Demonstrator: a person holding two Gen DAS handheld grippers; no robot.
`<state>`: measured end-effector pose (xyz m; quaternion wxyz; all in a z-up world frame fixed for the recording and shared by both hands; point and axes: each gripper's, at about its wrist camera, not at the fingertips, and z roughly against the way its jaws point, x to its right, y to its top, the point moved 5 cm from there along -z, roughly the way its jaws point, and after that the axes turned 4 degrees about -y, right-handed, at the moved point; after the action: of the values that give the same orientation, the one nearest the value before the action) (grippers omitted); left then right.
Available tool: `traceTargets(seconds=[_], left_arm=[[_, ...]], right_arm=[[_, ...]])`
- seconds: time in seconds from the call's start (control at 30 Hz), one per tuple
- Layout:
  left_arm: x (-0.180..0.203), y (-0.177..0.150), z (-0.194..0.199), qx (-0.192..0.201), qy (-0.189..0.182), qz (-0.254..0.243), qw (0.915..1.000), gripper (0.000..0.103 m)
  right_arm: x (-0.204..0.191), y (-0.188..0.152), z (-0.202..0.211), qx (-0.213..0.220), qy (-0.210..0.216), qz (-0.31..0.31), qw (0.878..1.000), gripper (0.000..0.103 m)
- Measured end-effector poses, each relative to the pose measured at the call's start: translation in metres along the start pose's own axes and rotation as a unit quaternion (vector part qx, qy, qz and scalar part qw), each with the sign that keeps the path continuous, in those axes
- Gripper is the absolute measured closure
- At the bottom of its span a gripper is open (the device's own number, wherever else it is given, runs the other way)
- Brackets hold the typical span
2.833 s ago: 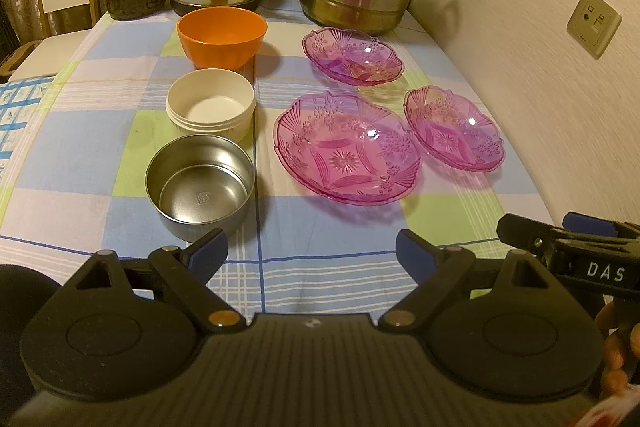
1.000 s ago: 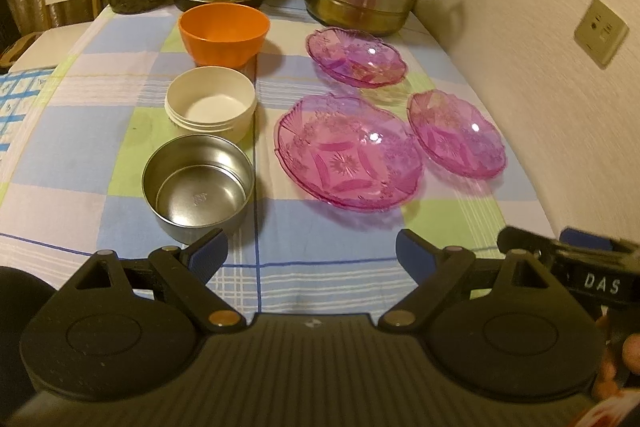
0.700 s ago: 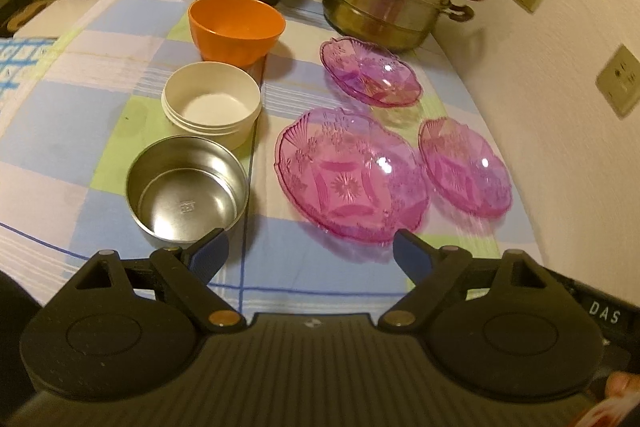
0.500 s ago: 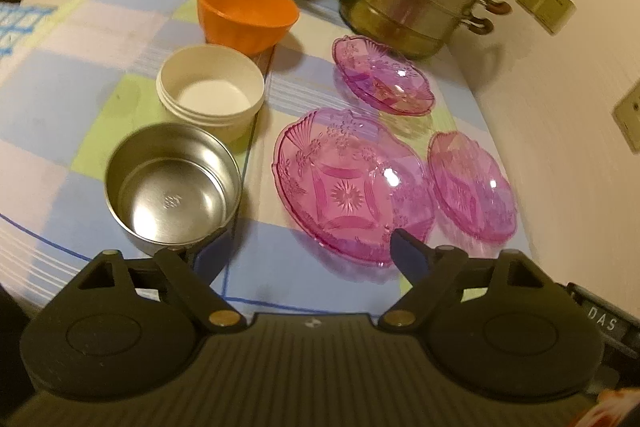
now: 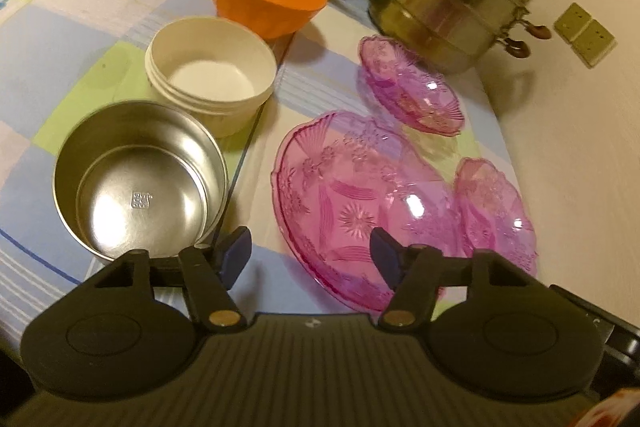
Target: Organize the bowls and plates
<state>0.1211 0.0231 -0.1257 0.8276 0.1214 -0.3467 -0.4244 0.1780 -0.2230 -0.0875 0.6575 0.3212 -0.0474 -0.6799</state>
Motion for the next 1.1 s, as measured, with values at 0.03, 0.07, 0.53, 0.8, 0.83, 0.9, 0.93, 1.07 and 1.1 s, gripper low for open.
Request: traceTargets(seconds=[0.03, 0.07, 0.53, 0.8, 0.83, 0.9, 0.93, 1.07, 1.1], left_arm=[[-0.001, 0.000, -0.004, -0.003, 0.002, 0.004, 1.0000, 0.046], [-0.003, 0.000, -0.008, -0.005, 0.004, 0.007, 1.0000, 0.049], [-0.011, 0.005, -0.026, 0.011, 0.018, 0.021, 0.9996, 0.078], [-0.010, 0.004, -0.028, 0.009, 0.014, 0.017, 0.9997, 0.090], [-0.010, 0.004, -0.028, 0.009, 0.015, 0.017, 0.9997, 0.090], [-0.011, 0.004, -0.026, 0.010, 0.015, 0.016, 0.9997, 0.091], [-0.011, 0.004, -0.025, 0.011, 0.015, 0.016, 0.9997, 0.091], [-0.010, 0.006, -0.019, 0.015, 0.014, 0.009, 0.9997, 0.092], [-0.010, 0.006, -0.017, 0.015, 0.014, 0.007, 0.9998, 0.092]], right_arm=[[0.000, 0.001, -0.003, -0.001, 0.000, -0.001, 1.000, 0.045], [-0.001, 0.001, -0.007, -0.003, 0.000, -0.003, 1.000, 0.046], [-0.010, 0.002, -0.043, -0.029, 0.009, -0.015, 0.999, 0.073], [-0.013, 0.000, -0.046, -0.033, 0.008, -0.006, 0.999, 0.093], [-0.014, 0.000, -0.046, -0.034, 0.008, -0.002, 0.999, 0.094], [-0.016, -0.001, -0.044, -0.031, 0.005, 0.003, 0.999, 0.094], [-0.017, -0.001, -0.044, -0.031, 0.005, 0.003, 0.999, 0.094], [-0.021, 0.000, -0.039, -0.027, 0.010, 0.007, 1.000, 0.094], [-0.022, 0.000, -0.037, -0.025, 0.011, 0.008, 1.000, 0.094]])
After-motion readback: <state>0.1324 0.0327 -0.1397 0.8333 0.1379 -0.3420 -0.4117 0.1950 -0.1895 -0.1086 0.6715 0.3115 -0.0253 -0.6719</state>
